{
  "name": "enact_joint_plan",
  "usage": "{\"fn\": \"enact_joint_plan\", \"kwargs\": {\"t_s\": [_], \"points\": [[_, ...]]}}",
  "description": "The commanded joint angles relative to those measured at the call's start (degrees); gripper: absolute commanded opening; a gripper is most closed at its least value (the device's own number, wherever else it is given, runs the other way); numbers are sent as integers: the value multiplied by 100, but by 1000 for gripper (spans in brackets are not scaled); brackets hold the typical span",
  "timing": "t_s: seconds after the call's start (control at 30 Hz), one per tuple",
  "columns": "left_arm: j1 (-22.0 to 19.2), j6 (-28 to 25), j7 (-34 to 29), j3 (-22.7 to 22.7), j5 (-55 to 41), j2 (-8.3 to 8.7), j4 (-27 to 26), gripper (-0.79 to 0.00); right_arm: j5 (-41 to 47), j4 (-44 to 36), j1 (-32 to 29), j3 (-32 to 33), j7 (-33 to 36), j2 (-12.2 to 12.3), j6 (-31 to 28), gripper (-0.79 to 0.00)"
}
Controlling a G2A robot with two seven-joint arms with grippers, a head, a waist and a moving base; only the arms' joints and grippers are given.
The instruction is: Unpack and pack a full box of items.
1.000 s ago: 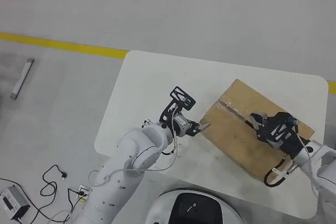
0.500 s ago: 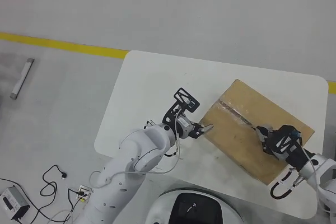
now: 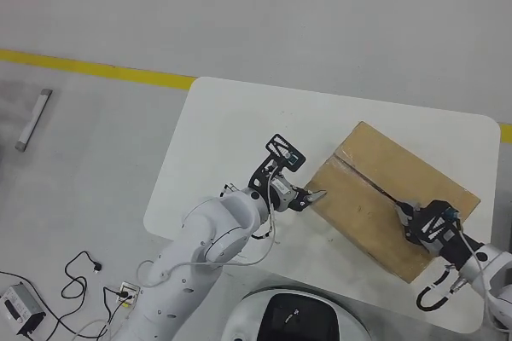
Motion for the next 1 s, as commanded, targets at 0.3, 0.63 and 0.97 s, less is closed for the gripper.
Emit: {"fn": "enact_joint_plan", "kwargs": {"t_s": [0.3, 0.63, 0.97], "points": [[0, 0, 0, 0, 0, 0, 0, 0, -174, 90, 87, -168, 120, 11, 5, -785], [0, 0, 0, 0, 0, 0, 0, 0, -94, 64, 201, -227, 276, 21, 62, -517], [0, 0, 0, 0, 0, 0, 0, 0, 238, -164, 61, 288, 552, 50, -184, -117]]}}
